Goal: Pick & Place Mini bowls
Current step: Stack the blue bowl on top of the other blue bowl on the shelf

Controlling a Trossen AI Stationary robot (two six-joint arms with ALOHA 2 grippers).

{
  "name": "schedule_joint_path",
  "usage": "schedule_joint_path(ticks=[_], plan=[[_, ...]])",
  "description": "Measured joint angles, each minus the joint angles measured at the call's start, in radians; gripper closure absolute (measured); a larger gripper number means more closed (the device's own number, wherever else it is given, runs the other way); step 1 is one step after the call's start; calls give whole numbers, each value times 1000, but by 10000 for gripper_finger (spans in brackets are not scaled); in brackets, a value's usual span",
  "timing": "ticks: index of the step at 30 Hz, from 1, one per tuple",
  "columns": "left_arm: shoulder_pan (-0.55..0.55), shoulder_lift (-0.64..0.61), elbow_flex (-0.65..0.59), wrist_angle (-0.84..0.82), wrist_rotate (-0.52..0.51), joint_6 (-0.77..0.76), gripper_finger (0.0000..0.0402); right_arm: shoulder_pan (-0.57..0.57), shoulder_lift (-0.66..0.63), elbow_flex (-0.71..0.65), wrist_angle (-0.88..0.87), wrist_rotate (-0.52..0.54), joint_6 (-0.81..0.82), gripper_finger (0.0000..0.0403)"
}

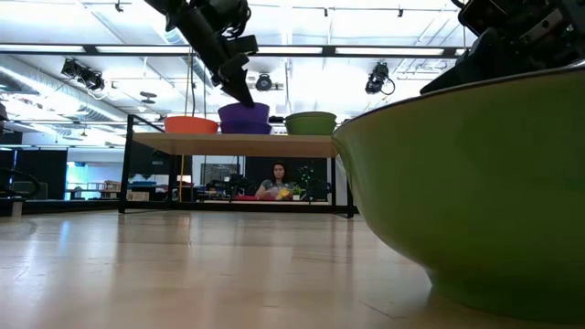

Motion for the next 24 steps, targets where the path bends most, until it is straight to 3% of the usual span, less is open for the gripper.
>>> schedule_joint_path(ticks=[15, 24], plan=[[0, 0, -4, -8, 14, 0, 375, 0, 0, 0, 0, 0, 0, 396], [0, 0, -4, -5, 15, 0, 299, 0, 0, 0, 0, 0, 0, 396]])
